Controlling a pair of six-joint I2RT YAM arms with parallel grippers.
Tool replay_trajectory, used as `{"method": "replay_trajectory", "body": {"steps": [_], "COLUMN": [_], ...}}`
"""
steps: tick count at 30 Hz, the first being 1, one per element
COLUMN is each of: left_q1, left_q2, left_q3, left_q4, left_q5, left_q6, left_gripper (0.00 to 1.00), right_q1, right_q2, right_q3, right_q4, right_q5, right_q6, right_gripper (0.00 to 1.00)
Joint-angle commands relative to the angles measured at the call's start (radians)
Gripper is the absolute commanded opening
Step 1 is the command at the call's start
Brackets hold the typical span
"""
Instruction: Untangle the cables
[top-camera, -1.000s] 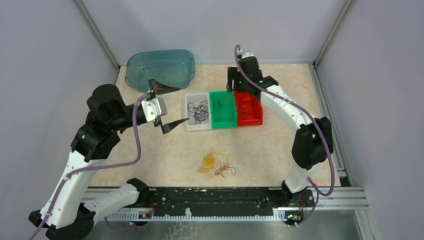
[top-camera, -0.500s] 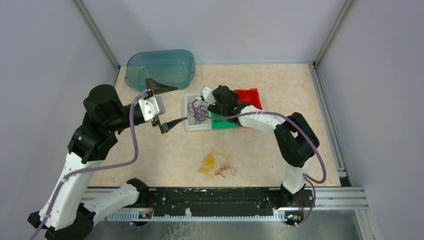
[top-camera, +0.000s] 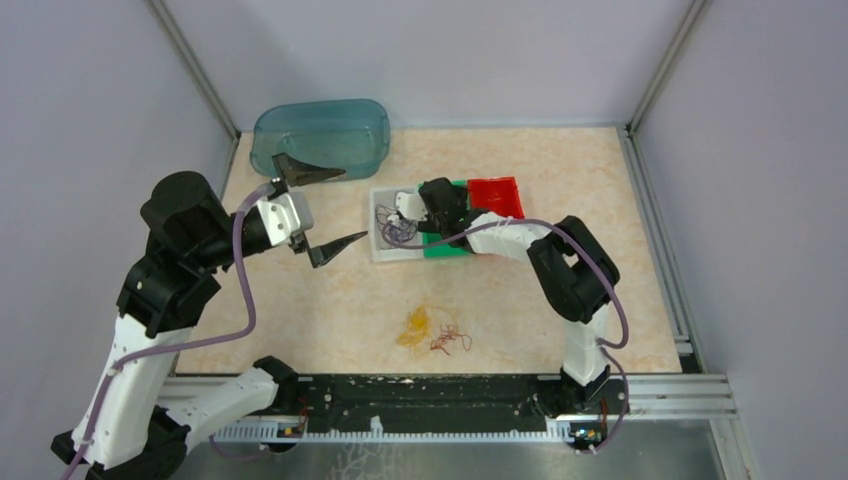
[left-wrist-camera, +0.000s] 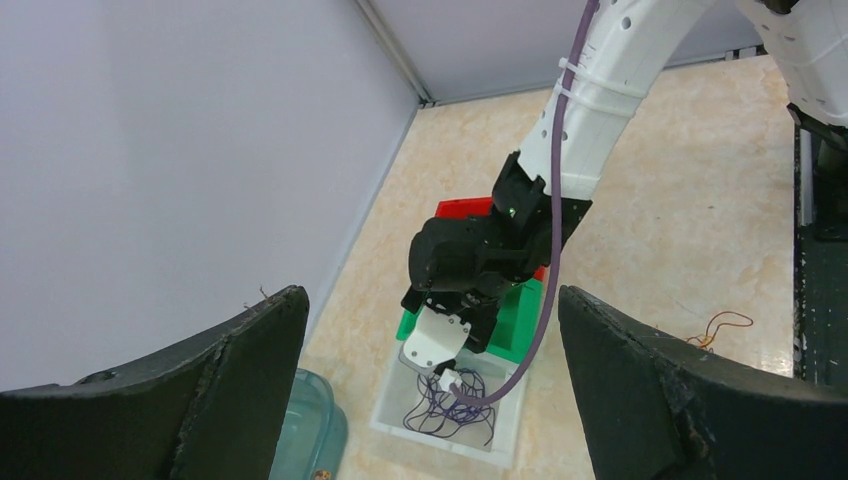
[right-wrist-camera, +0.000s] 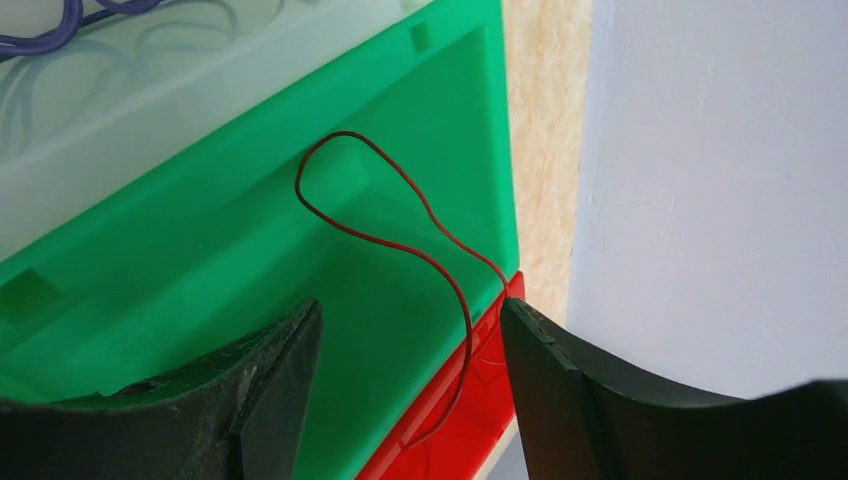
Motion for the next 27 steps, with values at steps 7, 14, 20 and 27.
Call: {"method": "replay_trajectory", "body": {"steps": [7,14,20,27], "left_q1": [-0.001,-0.001,-0.002,-0.002], "left_q2": [-0.011,-0.023,-0.024,-0.022], "left_q3": [0.028,0.026,0.021,0.022], "left_q4": [-0.012,-0.022,-0.01,-0.008], "left_q5": [-0.01,-0.015,-0.01,-0.008], "left_q6": [-0.016,-0.009,-0.013,-0.011], "left_gripper": [1.0,1.0,1.0,1.0], "right_q1": [0.0,-0.001,-0.003,-0.101], "right_q2": [0.104,0.076,-0.055,-0.19], "right_q3": [0.13,0.159,0.098,0.056], "right_q4": [0.09,0.15,0.218,0.11], "right_q5": [0.082,0.127,0.108,0.104], "right_q6": [-0.074,0.04,0.184,0.49], "right_gripper": [0.36,0.03,0.0,0.0]}}
